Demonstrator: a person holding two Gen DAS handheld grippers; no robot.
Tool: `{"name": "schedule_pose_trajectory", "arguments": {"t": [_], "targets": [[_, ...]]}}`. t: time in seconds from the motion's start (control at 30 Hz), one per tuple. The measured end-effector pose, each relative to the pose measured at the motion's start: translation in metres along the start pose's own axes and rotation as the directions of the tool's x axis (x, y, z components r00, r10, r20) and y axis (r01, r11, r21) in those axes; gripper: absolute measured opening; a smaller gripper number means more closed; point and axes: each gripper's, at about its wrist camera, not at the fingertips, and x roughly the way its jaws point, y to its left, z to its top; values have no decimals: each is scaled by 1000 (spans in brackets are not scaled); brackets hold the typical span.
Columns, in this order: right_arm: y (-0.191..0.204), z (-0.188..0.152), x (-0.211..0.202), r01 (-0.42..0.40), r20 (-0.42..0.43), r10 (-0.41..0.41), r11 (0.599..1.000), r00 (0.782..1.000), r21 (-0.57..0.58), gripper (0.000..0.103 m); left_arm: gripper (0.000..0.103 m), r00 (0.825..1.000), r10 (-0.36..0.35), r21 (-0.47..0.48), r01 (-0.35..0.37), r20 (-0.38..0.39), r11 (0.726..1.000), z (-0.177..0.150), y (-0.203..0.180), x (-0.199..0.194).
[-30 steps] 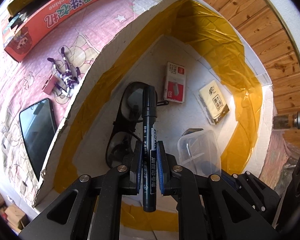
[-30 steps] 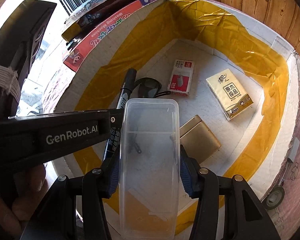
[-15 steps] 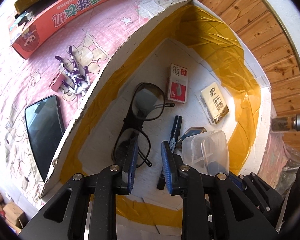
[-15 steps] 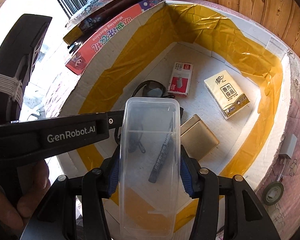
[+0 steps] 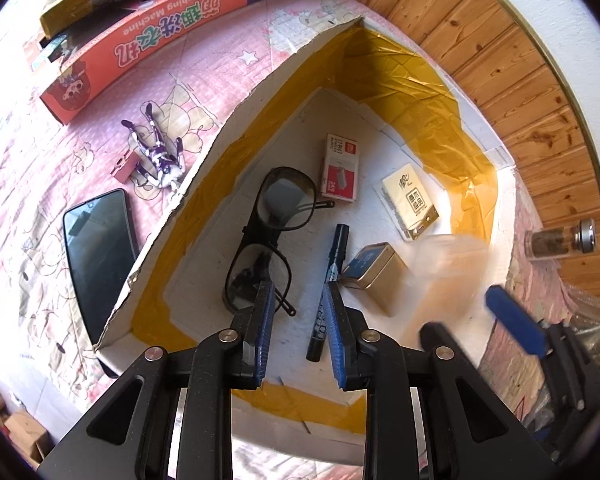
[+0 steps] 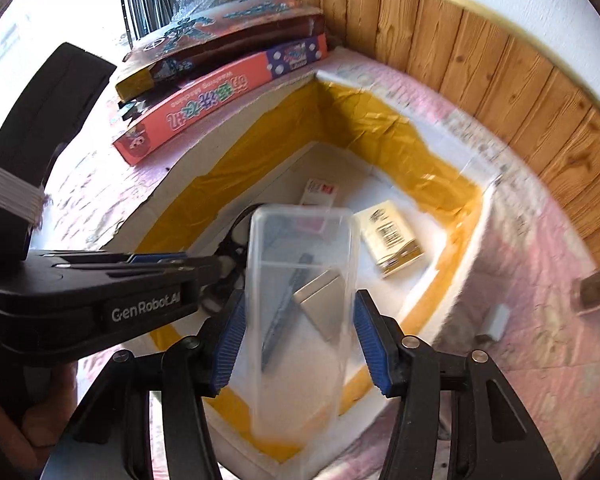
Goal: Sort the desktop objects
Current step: 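Open both tools to drop the marker and clear case into the box, then move both open tools away from the box toward the items on the bedspread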
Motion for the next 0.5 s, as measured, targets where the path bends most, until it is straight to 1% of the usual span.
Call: {"name": "schedule_pose_trajectory", "arguments": {"t": [0.07,0.1,0.17,0.23,0.3,0.37,0.5], "targets": [[-1,3,-9,58,28,-58,998,998,-14,61,26,1000,-2,4,2,5,1000,-3,0,-3],[-2,3,-12,77,35,-76,997,996,-15,62,27,1000,-8,0,8,10,1000,-4,1,-5],[-2,5,-16,113,45,-112,993,993,-21,67,27,1000,-11,-1,11,16,1000,-6,1,-8],[-1,5,-21,174,55,-172,984,984,-25,68,27,1000,-16,-1,16,21,1000,-8,2,-12],[-1,5,-26,208,63,-206,978,977,-28,69,27,999,-21,-2,21,28,1000,-10,3,-17],[-4,4,-30,221,68,-219,975,973,-16,70,27,999,-29,-4,30,36,1000,-12,4,-22],[-17,2,-40,213,57,-215,976,975,38,70,27,998,-41,-5,41,50,999,-16,5,-30]]}}
